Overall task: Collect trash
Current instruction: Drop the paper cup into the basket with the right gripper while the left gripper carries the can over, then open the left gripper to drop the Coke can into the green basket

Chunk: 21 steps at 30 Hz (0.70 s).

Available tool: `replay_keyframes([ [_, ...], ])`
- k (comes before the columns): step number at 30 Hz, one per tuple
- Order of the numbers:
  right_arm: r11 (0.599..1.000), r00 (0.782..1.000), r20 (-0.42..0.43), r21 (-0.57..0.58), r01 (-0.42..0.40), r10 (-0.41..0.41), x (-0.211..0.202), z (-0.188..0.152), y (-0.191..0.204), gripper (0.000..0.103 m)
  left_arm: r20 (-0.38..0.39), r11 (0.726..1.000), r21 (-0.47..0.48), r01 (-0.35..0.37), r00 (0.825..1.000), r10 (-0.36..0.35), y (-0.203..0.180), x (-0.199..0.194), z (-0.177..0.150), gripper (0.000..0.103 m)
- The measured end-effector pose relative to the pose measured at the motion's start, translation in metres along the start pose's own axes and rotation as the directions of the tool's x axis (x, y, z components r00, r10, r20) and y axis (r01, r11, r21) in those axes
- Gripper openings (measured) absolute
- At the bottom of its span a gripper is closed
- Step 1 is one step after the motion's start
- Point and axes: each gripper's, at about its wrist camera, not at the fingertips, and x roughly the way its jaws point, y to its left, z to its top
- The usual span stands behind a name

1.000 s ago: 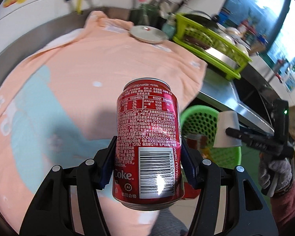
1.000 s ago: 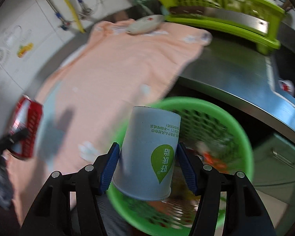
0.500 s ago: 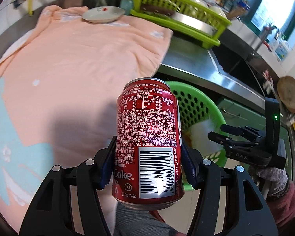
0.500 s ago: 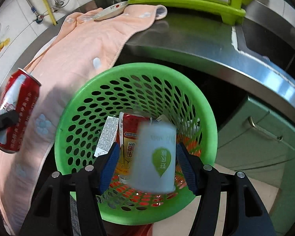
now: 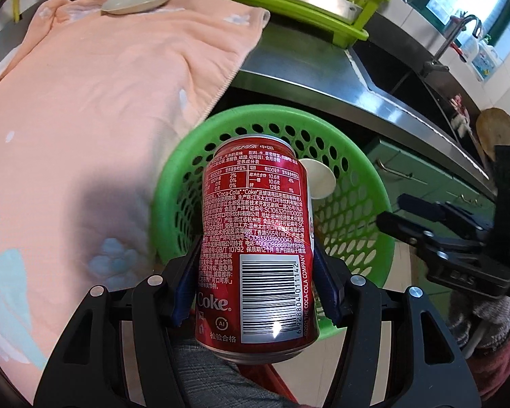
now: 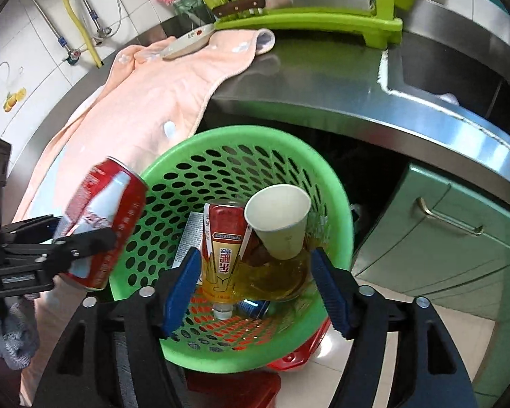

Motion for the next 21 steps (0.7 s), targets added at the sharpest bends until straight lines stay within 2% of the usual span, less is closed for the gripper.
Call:
replay_keyframes([
  [11,1.0,0.999,0.042,0.019,-0.008,0.007,-0.017,-0.012,-0.002,0.07,-0.039,0.999,-0.018,0.027,0.999,-0.028,-0.008,0.018,-0.001,0.061],
  [13,1.0,0.999,0.047,0.021,-0.004,0.003,-0.018,-0.014,-0.001,0.07,-0.034,0.999,-0.021,0.027,0.999,-0.028,-0.008,0.017,-0.001,0.069],
  [21,1.0,0.998,0.057,0.026,-0.014,0.013,-0.024,-0.021,0.002,0.07,-0.026,0.999,-0.023,0.049,0.998,-0.05,-0.01,0.012,-0.004,0.069],
])
